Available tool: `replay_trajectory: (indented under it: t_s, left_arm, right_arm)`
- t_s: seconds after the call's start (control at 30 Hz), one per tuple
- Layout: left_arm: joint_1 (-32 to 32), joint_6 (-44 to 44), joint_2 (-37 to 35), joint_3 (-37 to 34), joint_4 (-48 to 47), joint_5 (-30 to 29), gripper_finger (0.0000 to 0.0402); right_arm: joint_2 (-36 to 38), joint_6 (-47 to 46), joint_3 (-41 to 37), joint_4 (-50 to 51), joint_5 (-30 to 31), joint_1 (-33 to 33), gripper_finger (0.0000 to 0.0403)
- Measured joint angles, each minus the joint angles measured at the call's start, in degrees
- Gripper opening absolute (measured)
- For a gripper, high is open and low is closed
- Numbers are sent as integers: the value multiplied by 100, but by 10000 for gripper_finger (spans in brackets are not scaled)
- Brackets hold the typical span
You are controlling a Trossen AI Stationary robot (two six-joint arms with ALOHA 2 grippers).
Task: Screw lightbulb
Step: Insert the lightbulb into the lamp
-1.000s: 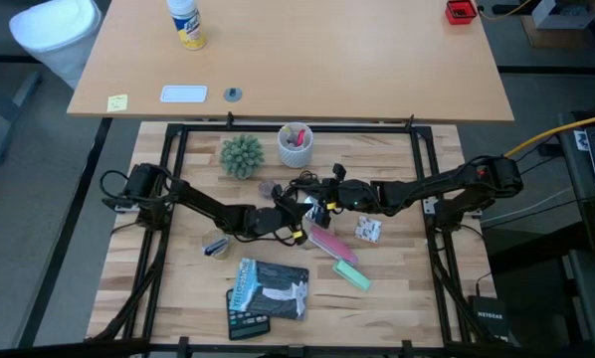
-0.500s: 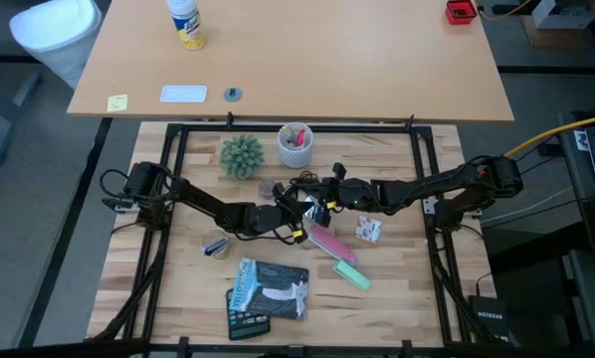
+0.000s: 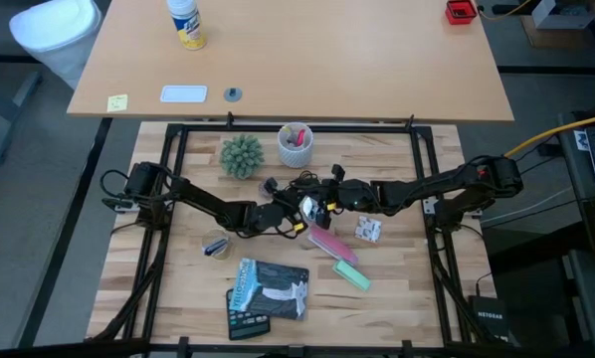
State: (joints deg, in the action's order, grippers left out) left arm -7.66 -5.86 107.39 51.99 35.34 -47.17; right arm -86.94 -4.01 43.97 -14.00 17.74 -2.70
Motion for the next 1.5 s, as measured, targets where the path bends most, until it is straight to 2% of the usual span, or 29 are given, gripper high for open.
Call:
replay_trajectory:
  t_s: [0.23, 0.47, 0.67, 0.83, 1.03, 1.5]
  left_arm:
    - [75, 5, -6, 0, -4, -95, 0]
    - [-326, -9, -192, 0, 63, -41, 0]
    - [-572, -38, -195, 0, 65, 772, 0]
    - [-462, 7, -192, 0, 93, 908, 0]
    - [-108, 27, -192, 0, 129, 1989, 0]
    - [229, 25, -192, 0, 104, 1967, 0]
  right_arm:
    - [0, 1, 0, -3, 22, 0, 28]
    - [-2, 0, 0, -22, 47, 4, 28]
    - [-2, 0, 0, -22, 52, 4, 28]
    - [-2, 0, 0, -24, 56, 4, 28]
    - [-2, 0, -2, -24, 56, 4, 28]
    - [-2, 0, -2, -22, 76, 11, 28]
